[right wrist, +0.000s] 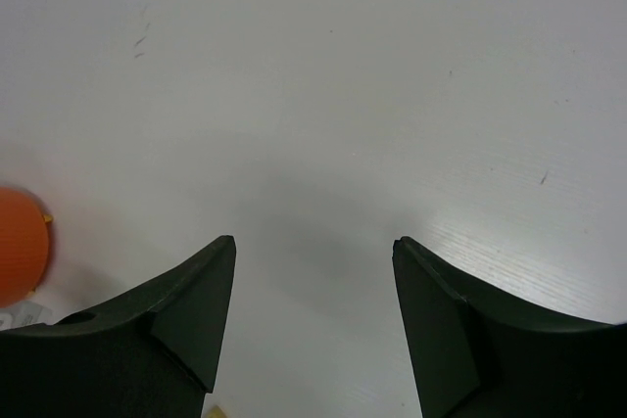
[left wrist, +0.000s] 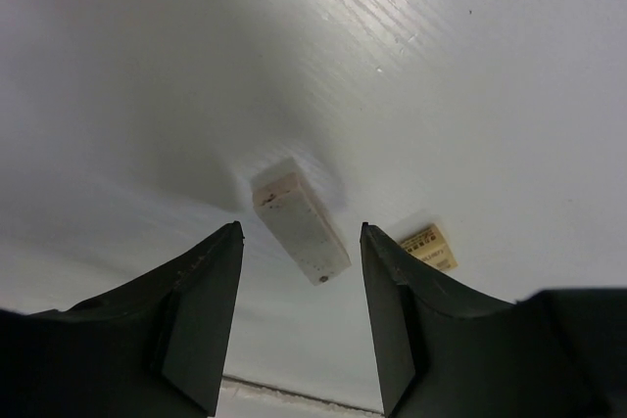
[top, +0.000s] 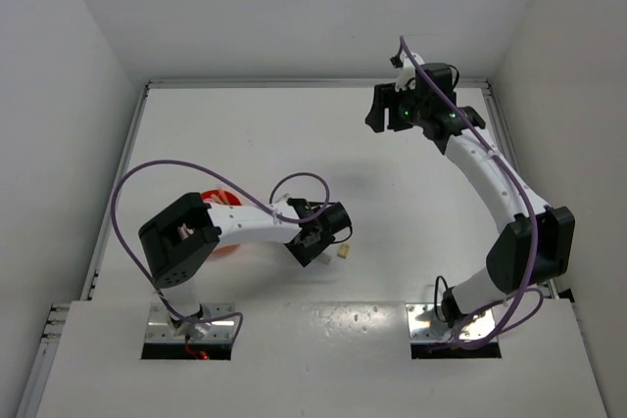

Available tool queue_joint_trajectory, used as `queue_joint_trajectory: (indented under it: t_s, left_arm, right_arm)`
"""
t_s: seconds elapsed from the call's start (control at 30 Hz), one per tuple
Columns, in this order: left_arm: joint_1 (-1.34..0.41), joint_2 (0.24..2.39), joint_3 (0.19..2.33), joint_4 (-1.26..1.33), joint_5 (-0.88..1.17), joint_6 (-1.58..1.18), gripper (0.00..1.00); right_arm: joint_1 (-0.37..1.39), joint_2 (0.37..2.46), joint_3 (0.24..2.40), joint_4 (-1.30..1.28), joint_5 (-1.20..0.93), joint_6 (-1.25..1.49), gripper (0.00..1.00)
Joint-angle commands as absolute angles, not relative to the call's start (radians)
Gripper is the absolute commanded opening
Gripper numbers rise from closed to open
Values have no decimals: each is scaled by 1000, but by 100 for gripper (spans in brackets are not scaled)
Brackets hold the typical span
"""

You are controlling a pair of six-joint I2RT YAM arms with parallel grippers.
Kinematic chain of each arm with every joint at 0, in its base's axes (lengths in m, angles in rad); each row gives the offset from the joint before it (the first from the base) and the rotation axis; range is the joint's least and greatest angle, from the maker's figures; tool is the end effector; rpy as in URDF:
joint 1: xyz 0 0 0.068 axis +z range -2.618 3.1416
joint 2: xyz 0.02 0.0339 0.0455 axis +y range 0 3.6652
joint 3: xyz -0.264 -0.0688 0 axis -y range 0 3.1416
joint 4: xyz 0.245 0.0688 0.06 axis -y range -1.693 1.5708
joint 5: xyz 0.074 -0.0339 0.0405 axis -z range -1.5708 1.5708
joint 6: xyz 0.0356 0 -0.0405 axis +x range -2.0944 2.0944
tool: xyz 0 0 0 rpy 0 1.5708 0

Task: Sort the stationery into containers
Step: Pick up the stationery from the center of the board.

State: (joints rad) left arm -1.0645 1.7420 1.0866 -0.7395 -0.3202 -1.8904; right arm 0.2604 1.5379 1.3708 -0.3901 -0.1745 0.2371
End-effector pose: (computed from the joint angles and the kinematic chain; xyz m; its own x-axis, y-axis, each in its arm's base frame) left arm 0.1624 -0.2697 0.1658 -0.6127 -0.7532 -0.2392 -0.7057 0.6577 -0.2635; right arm 0.3419 0.0975 0.3381 -0.5897 0.0823 -0.8034 -0.2648 0.9201 0.2886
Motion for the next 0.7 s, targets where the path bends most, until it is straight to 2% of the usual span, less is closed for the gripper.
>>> queue_joint_trajectory:
  t_s: [0.0, 0.27, 0.33, 0.47, 0.67]
  left_arm:
    - [-1039, 1772, 1091, -716, -310, -1913, 57]
    - [-1008, 1816, 1103, -716, -279, -1891, 57]
    - [-1008, 1816, 1103, -716, -270, -1882, 54]
    - [-1008, 1816, 1103, -716, -261, -1882, 38]
    - [-1008, 1816, 1129, -741, -242, -1826, 26]
  right_arm:
    - [244, 1494, 1367, -344, -204, 253, 66]
    - [224, 1476, 1358, -344, -213, 262, 66]
    - [224, 1476, 1348, -334, -222, 262, 66]
    - [215, 1467, 1348, -334, -233, 271, 66]
    - [196, 1457, 1348, -334, -242, 281, 66]
